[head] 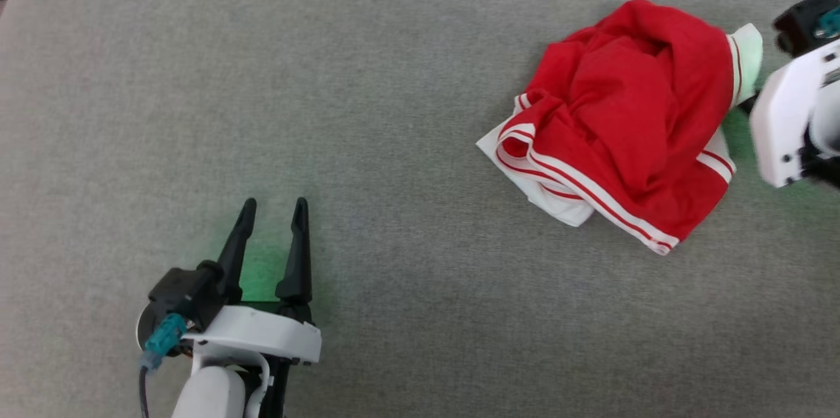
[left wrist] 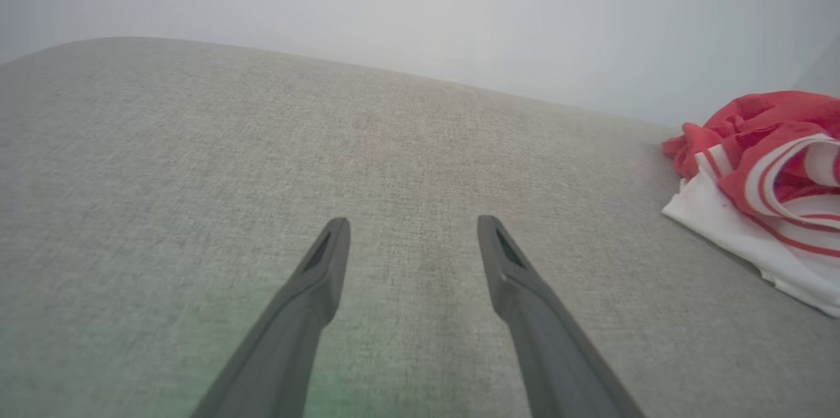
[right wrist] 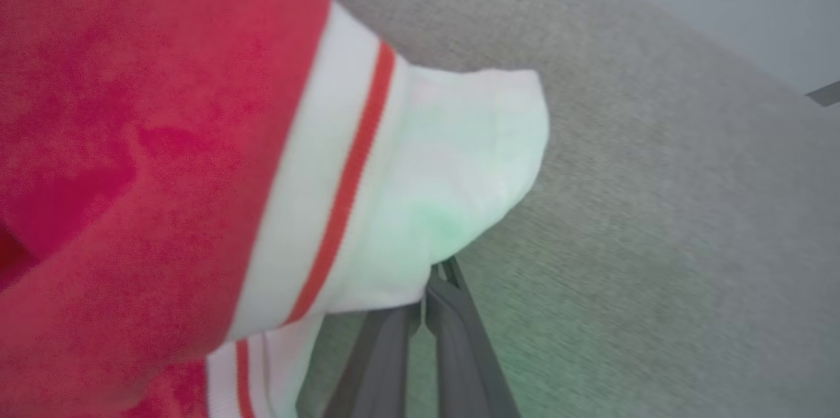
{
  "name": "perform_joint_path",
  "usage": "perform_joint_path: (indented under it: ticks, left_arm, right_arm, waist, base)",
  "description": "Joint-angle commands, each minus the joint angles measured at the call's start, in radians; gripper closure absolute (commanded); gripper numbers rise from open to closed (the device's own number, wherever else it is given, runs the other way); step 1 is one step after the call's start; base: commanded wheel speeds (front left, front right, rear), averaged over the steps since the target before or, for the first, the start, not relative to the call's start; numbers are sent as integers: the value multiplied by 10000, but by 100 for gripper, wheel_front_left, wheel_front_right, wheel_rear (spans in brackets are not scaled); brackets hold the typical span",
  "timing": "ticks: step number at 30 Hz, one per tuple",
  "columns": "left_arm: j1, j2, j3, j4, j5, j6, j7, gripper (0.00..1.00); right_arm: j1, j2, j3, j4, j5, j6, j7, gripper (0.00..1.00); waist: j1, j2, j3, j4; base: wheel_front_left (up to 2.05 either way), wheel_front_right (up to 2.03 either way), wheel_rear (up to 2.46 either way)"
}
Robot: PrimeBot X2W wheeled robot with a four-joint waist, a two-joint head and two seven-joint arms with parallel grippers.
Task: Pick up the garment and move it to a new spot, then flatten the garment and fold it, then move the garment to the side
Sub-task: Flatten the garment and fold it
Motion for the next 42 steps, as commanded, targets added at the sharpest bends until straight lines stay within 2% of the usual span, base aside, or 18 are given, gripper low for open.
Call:
perform_joint_path:
  ticks: [1,7,13,16,18,25,27,28,29,33,37,39,42]
  left_arm:
    - [39,-4,24,-14,19,-39,-3,0]
    - [110,-3,152,-75,80,-41,-3,0]
    - [94,-3,208,-126,99,-39,-3,0]
    - [17,-3,143,-121,64,-39,-3,0]
    - [-64,-1,53,-93,27,-39,-3,0]
    - [-169,-3,-120,-16,112,-41,-3,0]
    - [-190,-5,-126,-4,223,-40,-3,0]
    - [-210,-3,-141,-14,244,-40,-3,0]
    - [-230,9,-168,-31,294,-40,-3,0]
    - [-321,356,-219,-103,267,-40,-3,0]
    - [-561,1017,-533,-101,210,-40,-3,0]
    - [-750,1402,-762,-105,78,-40,-3,0]
    - [-1111,2114,-1423,65,-244,-40,-2,0]
  right_arm:
    - [-216,-166,33,-48,-25,-10,-102,100]
    - [-586,-1324,-246,-414,-650,-10,15,100]
    - [-296,-2340,-1118,-706,-1569,-10,1451,100]
    - [183,-2423,-1814,-499,-1955,-10,2098,100]
    - [449,-2377,-2504,-139,-2333,-10,2032,100]
    - [1580,-1338,-4501,1200,-3508,-10,1135,100]
    - [1713,-1050,-5016,1371,-3802,-10,674,53]
    - [1761,-958,-5208,1441,-4055,-10,394,17]
    - [1837,-813,-5417,1490,-4282,-10,112,0]
    - [2243,-88,-6083,1563,-4897,-10,-836,0]
    - [2769,566,-6582,1150,-4997,-10,-1739,0]
    - [3231,1033,-6792,755,-4596,-10,-2228,0]
    - [3977,1403,-6796,-139,-4204,-10,-2909,0]
  waist:
    - [0,0,-99,-171]
    - [0,0,-181,-515]
    - [0,0,-144,-671]
    - [0,0,-113,-641]
    - [0,0,-77,-552]
    - [0,0,-73,-319]
    - [0,0,-143,-346]
    - [0,0,-198,-368]
    - [0,0,-263,-399]
    - [0,0,-595,-697]
    - [0,0,-971,-1155]
    - [0,0,-1142,-1407]
    - [0,0,-1359,-1826]
  base:
    - [0,0,0]
    - [0,0,0]
    - [0,0,0]
    - [0,0,0]
    - [0,0,0]
    - [0,0,0]
    - [0,0,0]
    - [0,0,0]
    - [0,0,0]
    - [0,0,0]
    - [0,0,0]
    - [0,0,0]
    - [0,0,0]
